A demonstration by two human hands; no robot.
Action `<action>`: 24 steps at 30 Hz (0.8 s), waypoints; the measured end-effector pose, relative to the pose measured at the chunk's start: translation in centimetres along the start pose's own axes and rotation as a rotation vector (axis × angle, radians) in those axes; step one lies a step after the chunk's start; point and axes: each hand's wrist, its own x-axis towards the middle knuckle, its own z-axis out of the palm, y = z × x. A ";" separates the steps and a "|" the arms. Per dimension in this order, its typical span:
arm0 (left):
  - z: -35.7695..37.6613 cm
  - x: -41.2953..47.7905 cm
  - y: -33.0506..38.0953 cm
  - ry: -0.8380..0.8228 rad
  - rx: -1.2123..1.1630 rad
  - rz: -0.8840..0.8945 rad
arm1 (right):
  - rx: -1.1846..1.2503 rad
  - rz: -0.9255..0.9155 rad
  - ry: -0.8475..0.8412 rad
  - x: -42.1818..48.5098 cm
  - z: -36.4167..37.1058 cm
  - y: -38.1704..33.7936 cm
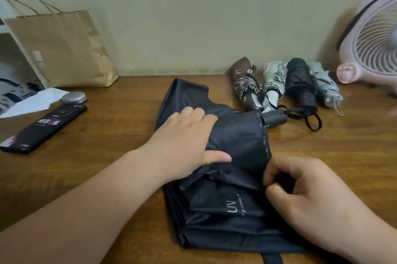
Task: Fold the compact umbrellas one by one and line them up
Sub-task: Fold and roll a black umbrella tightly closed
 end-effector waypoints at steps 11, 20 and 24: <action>1.1 0.1 0.2 0.107 0.051 0.021 | -0.514 -0.241 0.126 5.0 -3.8 -3.0; 0.5 0.4 -1.1 -0.017 -0.099 -0.102 | -0.486 -0.359 -0.197 12.0 1.2 1.6; -0.6 0.0 -2.5 -0.145 -0.187 -0.072 | -0.593 -0.347 -0.297 11.4 1.7 0.7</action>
